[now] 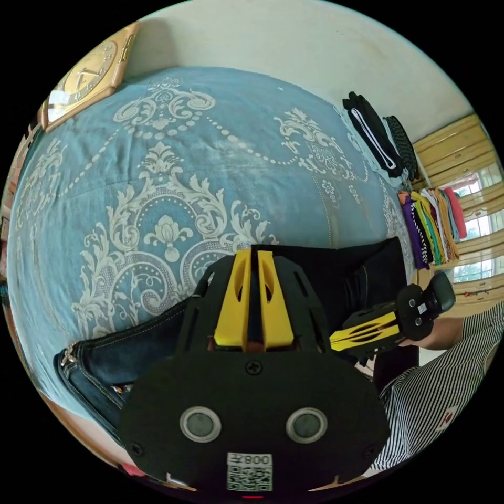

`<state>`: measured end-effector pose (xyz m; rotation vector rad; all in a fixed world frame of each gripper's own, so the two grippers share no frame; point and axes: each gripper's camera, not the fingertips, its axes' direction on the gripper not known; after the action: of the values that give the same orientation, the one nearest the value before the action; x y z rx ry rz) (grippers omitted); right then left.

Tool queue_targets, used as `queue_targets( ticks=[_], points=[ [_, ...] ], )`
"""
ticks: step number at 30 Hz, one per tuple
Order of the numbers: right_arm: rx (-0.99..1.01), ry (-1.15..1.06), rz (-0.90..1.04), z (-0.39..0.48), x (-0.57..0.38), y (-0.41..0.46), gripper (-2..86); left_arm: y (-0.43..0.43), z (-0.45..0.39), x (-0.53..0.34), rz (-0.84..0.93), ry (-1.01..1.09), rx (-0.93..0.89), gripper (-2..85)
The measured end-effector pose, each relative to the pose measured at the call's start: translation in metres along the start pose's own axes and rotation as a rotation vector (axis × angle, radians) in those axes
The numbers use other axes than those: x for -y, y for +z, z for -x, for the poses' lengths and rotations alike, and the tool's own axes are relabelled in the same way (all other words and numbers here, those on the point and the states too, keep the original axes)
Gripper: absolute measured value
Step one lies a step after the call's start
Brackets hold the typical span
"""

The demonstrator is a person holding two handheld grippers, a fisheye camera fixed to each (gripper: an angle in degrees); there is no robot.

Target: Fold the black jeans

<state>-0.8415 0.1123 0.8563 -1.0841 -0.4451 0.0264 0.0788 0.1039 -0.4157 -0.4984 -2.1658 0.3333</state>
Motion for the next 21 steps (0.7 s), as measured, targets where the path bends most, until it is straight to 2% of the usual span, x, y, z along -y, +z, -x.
queue_targets(
  ticks=[4, 10, 13, 15, 18, 20, 21],
  points=[
    [0.084, 0.067, 0.000, -0.016, 0.000, 0.002, 0.3, -0.014, -0.017, -0.010, -0.048, 0.013, 0.029, 1.3],
    [0.074, 0.094, 0.002, -0.019, -0.005, 0.006, 0.3, -0.036, -0.056, -0.035, -0.191, -0.046, 0.131, 0.4],
    [0.055, 0.121, 0.010, -0.019, -0.010, 0.003, 0.2, -0.042, -0.085, -0.048, -0.230, -0.030, 0.070, 0.3],
    [0.043, 0.113, -0.020, -0.014, -0.019, -0.005, 0.2, -0.031, -0.103, -0.054, -0.188, -0.007, 0.040, 0.2],
    [0.029, 0.130, -0.046, -0.008, -0.034, -0.007, 0.1, 0.005, -0.122, -0.056, -0.026, 0.004, 0.118, 0.2],
    [0.023, 0.124, 0.054, -0.009, -0.041, 0.014, 0.2, -0.001, -0.126, -0.057, -0.037, -0.066, 0.089, 0.3],
    [0.017, 0.121, 0.034, -0.009, -0.044, 0.014, 0.2, -0.009, -0.134, -0.057, -0.053, -0.080, 0.064, 0.3]
  ],
)
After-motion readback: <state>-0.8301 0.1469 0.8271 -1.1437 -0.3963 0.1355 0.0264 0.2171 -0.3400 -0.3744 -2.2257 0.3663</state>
